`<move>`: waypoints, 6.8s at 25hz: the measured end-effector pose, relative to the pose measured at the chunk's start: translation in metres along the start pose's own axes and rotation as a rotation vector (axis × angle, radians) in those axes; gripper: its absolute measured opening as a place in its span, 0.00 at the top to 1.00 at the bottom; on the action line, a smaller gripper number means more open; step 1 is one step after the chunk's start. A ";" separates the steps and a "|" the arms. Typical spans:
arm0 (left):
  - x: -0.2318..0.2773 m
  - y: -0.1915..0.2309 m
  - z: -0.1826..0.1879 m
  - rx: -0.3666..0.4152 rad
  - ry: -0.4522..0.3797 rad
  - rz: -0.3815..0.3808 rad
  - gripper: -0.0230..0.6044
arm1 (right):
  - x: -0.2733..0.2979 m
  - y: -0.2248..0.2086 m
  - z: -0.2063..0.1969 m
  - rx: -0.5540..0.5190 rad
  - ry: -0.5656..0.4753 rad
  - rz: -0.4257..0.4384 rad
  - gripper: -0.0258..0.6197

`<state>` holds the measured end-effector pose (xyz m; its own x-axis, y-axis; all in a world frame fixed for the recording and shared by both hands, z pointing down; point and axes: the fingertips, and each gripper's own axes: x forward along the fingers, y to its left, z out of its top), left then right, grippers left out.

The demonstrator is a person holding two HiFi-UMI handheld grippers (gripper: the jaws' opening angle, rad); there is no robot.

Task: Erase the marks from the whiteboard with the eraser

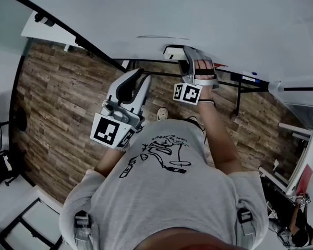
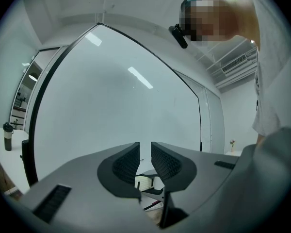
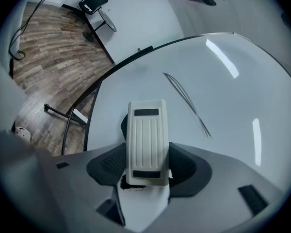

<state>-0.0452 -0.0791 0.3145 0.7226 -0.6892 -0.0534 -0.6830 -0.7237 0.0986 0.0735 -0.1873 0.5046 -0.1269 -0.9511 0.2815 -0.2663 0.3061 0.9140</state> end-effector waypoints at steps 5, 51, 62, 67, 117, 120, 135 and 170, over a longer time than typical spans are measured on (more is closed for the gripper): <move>-0.009 0.001 0.000 -0.003 -0.008 0.016 0.83 | -0.016 -0.007 0.012 0.043 -0.018 0.018 0.56; -0.002 0.043 -0.007 -0.028 -0.003 0.054 0.83 | -0.044 -0.159 0.055 -0.018 -0.059 -0.262 0.56; -0.005 0.045 -0.008 -0.029 0.002 0.070 0.83 | -0.042 -0.152 0.055 -0.037 -0.062 -0.330 0.58; -0.006 0.045 -0.008 -0.028 0.003 0.071 0.83 | -0.042 -0.151 0.056 -0.035 -0.071 -0.353 0.58; -0.017 0.045 -0.005 -0.023 0.011 0.095 0.83 | -0.015 -0.100 0.059 -0.052 -0.065 -0.320 0.58; -0.017 0.045 -0.005 -0.024 0.011 0.100 0.83 | -0.002 -0.066 0.051 -0.089 -0.029 -0.250 0.58; -0.021 0.047 -0.008 -0.028 0.013 0.122 0.83 | 0.015 0.006 0.034 -0.140 0.018 -0.045 0.56; -0.029 0.057 -0.004 -0.041 -0.017 0.130 0.83 | -0.010 -0.103 0.087 -0.069 -0.031 -0.293 0.57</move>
<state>-0.1050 -0.0999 0.3254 0.6264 -0.7776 -0.0546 -0.7654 -0.6268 0.1460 0.0189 -0.2060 0.3820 -0.0834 -0.9965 -0.0054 -0.2305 0.0140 0.9730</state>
